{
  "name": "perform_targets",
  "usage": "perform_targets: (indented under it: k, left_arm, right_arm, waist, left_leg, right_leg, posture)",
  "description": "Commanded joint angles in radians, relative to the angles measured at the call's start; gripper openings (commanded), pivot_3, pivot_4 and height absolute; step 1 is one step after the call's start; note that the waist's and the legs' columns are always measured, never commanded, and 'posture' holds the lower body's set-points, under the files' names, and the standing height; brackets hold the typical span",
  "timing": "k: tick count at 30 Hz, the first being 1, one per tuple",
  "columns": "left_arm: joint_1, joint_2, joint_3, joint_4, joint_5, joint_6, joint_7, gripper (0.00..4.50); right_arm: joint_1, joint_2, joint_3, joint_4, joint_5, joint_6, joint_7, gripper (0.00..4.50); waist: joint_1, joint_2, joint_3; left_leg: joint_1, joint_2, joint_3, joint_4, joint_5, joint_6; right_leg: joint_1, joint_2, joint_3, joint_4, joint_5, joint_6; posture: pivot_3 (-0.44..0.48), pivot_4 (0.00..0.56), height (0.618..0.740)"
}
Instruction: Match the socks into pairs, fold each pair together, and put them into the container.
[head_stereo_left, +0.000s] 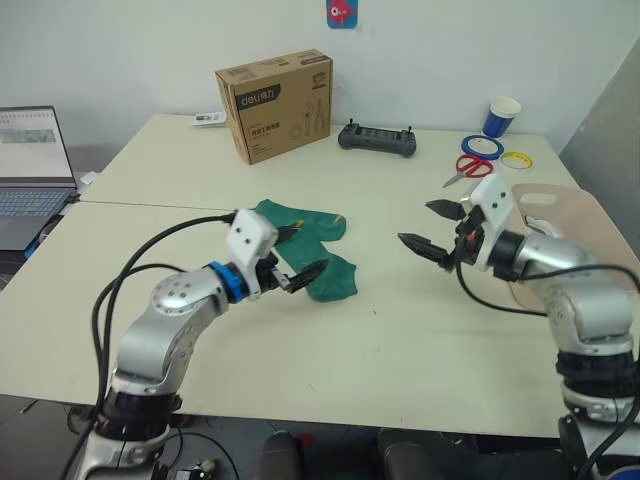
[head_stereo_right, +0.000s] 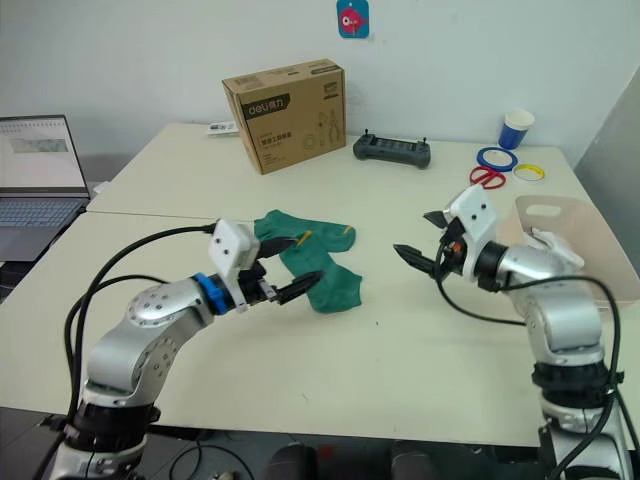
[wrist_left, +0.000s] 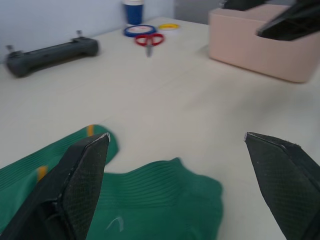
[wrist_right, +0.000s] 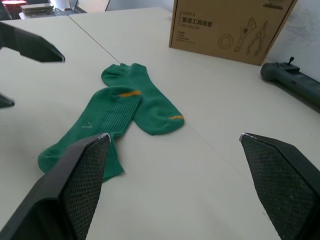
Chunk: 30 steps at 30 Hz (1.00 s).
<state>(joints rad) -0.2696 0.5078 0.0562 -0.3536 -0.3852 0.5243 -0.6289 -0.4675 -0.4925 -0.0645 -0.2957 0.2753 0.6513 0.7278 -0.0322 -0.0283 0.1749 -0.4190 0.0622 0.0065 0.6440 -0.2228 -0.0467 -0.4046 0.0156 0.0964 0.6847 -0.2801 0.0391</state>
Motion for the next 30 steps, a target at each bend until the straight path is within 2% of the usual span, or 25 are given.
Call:
perform_targets:
  k: [1,4,8,14,18,23,27,30]
  left_arm:
    - [0.14,-0.078,0.105,-0.091,0.012,-0.029,0.15,4.5]
    - [0.23,-0.135,0.176,-0.087,0.052,-0.067,0.255,4.5]
    - [0.352,-0.147,0.237,-0.016,0.103,-0.117,0.308,4.5]
    - [0.401,-0.121,0.236,0.047,0.138,-0.163,0.296,4.5]
    - [0.36,-0.084,0.195,0.032,0.122,-0.174,0.219,4.5]
    - [0.278,0.021,0.082,0.022,0.114,-0.167,0.052,4.5]
    - [0.162,0.107,-0.042,0.057,0.145,-0.184,-0.086,4.5]
    - [0.079,0.131,-0.129,0.123,0.201,-0.219,-0.135,4.5]
  right_arm:
    - [0.154,0.074,0.017,0.009,-0.081,-0.196,-0.124,4.48]
    - [0.26,0.107,0.029,0.041,-0.138,-0.313,-0.183,4.48]
    - [0.335,0.114,0.042,0.12,-0.207,-0.43,-0.246,4.48]
    - [0.346,0.119,0.041,0.141,-0.206,-0.461,-0.264,4.48]
    - [0.313,0.098,0.037,0.124,-0.192,-0.436,-0.239,4.48]
    - [0.241,0.046,0.062,0.081,-0.125,-0.31,-0.135,4.48]
    - [0.155,-0.032,0.115,0.073,-0.051,-0.229,0.04,4.48]
    - [0.121,-0.079,0.152,0.104,-0.029,-0.233,0.14,4.48]
  waist:
    - [0.0,-0.001,-0.003]
    - [0.002,-0.001,-0.003]
    - [-0.006,-0.001,-0.003]
    - [-0.01,-0.002,-0.003]
    - [-0.009,-0.002,-0.003]
    - [-0.009,-0.002,-0.003]
    - [-0.009,-0.001,-0.003]
    - [-0.008,-0.001,-0.003]
  left_leg:
    - [0.0,0.0,0.0,-0.001,0.0,0.0]
    - [0.0,0.001,0.0,-0.001,0.0,0.0]
    - [0.002,0.001,0.002,-0.001,0.0,0.0]
    - [0.002,0.001,0.002,-0.001,0.0,0.0]
    - [0.002,0.001,0.002,-0.001,0.0,0.0]
    - [0.002,0.001,0.002,-0.001,0.0,0.0]
    - [0.002,0.001,0.002,-0.001,0.0,0.0]
    - [0.002,0.001,0.002,-0.001,0.0,0.0]
  right_leg:
    - [0.001,0.0,0.0,-0.002,0.0,0.0]
    - [0.0,0.0,0.0,-0.002,0.0,0.0]
    - [0.001,0.0,0.001,-0.002,0.0,0.001]
    - [0.0,0.001,0.002,-0.002,0.0,0.001]
    - [0.0,0.001,0.001,-0.002,0.0,0.002]
    - [0.0,0.001,0.002,-0.002,0.001,0.002]
    - [0.0,0.001,0.001,-0.002,0.001,0.002]
    - [0.0,0.001,0.001,-0.003,0.0,0.002]
  posture:
    - [0.0,0.15,0.74]
    - [0.0,0.15,0.74]
    - [0.0,0.15,0.74]
    - [0.0,0.15,0.74]
    - [0.0,0.15,0.74]
    - [0.0,0.15,0.74]
    - [0.0,0.15,0.74]
    - [0.0,0.15,0.74]
